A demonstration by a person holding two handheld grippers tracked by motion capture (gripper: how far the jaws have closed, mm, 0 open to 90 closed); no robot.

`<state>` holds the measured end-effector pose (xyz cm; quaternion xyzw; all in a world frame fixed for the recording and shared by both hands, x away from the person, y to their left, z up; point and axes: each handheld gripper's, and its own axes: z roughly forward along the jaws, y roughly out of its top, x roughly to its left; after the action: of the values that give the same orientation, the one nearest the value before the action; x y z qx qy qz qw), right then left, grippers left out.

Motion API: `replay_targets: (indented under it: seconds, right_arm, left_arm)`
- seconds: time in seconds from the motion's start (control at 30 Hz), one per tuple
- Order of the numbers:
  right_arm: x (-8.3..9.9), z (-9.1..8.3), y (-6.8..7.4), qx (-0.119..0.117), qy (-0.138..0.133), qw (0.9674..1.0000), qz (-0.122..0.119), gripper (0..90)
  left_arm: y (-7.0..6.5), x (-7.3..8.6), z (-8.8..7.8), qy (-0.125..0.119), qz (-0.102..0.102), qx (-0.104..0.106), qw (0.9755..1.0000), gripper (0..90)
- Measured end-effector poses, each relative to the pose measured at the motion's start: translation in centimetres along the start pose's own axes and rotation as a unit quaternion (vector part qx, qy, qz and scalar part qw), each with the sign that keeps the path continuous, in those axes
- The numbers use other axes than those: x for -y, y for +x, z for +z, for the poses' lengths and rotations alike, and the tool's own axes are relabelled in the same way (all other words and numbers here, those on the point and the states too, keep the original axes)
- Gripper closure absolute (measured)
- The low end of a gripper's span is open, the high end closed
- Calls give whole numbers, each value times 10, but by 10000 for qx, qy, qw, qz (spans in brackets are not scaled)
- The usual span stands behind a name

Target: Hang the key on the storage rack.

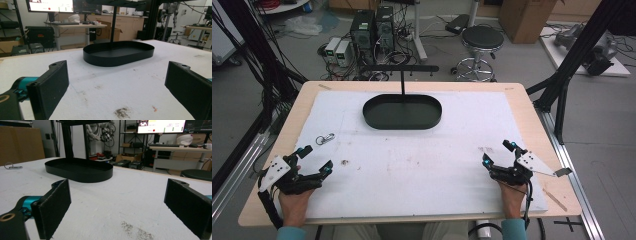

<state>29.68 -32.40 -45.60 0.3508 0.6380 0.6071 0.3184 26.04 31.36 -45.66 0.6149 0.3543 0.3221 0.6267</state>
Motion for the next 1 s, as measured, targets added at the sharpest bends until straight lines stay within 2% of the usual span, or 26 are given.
replay_targets:
  seconds: [0.57, 0.73, 0.87, 1.0]
  right_arm:
    - [0, 0, 0, -1, -5, 10000, -1, 66]
    - [0, 0, 0, 1, -23, 10000, -7, 65]
    - [0, 0, 0, 0, -21, 10000, -17, 66]
    - [0, 0, -1, -7, -20, 10000, -16, 66]
  left_arm:
    - [1, 0, 1, 45, -34, -28, 10000, 57]
    - [3, -2, 2, 133, -151, -36, 9998, 57]
    - [7, -10, 2, 117, -195, -77, 9997, 57]
    - [15, -24, 4, 244, -155, -110, 9995, 57]
